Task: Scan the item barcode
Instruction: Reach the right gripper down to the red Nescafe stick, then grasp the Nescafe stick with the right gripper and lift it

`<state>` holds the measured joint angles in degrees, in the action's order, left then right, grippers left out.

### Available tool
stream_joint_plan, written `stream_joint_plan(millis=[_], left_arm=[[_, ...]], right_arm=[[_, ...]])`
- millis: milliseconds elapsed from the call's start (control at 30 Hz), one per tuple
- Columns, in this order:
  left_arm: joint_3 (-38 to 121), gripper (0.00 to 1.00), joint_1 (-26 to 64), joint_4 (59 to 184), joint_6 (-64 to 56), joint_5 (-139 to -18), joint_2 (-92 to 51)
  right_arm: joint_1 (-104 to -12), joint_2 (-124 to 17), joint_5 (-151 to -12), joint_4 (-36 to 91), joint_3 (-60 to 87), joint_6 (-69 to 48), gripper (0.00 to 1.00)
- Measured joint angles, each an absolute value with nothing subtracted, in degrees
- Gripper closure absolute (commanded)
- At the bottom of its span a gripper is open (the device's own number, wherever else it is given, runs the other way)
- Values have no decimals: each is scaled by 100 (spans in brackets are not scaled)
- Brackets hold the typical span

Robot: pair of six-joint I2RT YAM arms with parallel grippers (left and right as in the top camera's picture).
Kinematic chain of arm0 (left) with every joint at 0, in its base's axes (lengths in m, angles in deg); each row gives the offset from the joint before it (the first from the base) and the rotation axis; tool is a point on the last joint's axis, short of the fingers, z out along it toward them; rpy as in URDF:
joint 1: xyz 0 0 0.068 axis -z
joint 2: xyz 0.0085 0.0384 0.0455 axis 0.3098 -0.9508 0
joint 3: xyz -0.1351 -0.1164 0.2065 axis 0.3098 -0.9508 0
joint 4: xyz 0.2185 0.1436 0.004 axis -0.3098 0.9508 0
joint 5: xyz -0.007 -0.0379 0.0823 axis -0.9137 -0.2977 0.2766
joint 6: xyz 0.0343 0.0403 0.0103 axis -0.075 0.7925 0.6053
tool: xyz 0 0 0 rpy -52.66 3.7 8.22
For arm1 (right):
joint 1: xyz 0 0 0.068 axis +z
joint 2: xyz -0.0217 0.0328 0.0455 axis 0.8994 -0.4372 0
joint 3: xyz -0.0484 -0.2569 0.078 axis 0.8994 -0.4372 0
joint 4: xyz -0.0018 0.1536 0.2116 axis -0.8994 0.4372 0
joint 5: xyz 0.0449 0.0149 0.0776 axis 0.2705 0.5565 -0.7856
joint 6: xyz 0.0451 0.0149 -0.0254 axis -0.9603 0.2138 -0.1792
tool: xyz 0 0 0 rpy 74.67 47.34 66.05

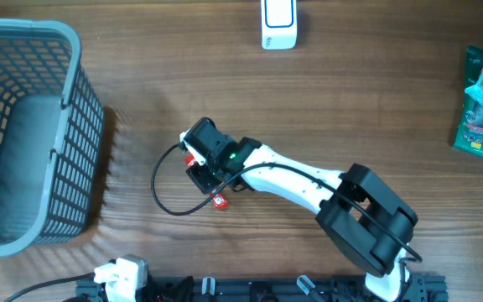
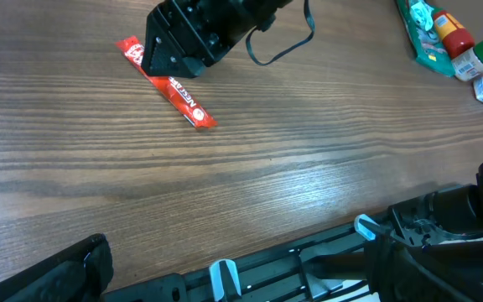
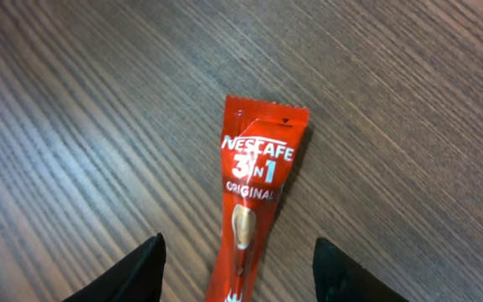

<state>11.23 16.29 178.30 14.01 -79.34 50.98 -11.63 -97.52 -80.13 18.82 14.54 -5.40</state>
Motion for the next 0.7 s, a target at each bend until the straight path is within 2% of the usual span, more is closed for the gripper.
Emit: stream_joint_plan(millis=[67, 133, 200, 233, 333, 533, 700], left_arm=[[1123, 0, 1629, 17830, 1403, -7934, 5098], [1123, 0, 1629, 17830, 1401, -7934, 5098], [1123, 0, 1629, 17830, 1403, -7934, 5098], [1123, 0, 1629, 17830, 1403, -7934, 5098], [1123, 0, 1629, 17830, 1401, -7934, 5098], [1123, 0, 1629, 17830, 1403, -7934, 5098], [1123, 0, 1629, 17830, 1401, -7936, 5098]], right_arm=[[-1163, -9826, -7991, 1866, 1454, -593, 45], [-1161, -9898, -7954, 1869, 1454, -632, 52], [-1157, -9909, -7945, 1914, 1454, -667, 73], [-1148, -9909, -7930, 1912, 1454, -709, 81], [-1111, -9909, -7908, 1914, 1454, -731, 94], [-1098, -9909, -7906, 1923, 1454, -748, 96], [-1231, -9877, -7891, 2981, 1690, -750, 96]])
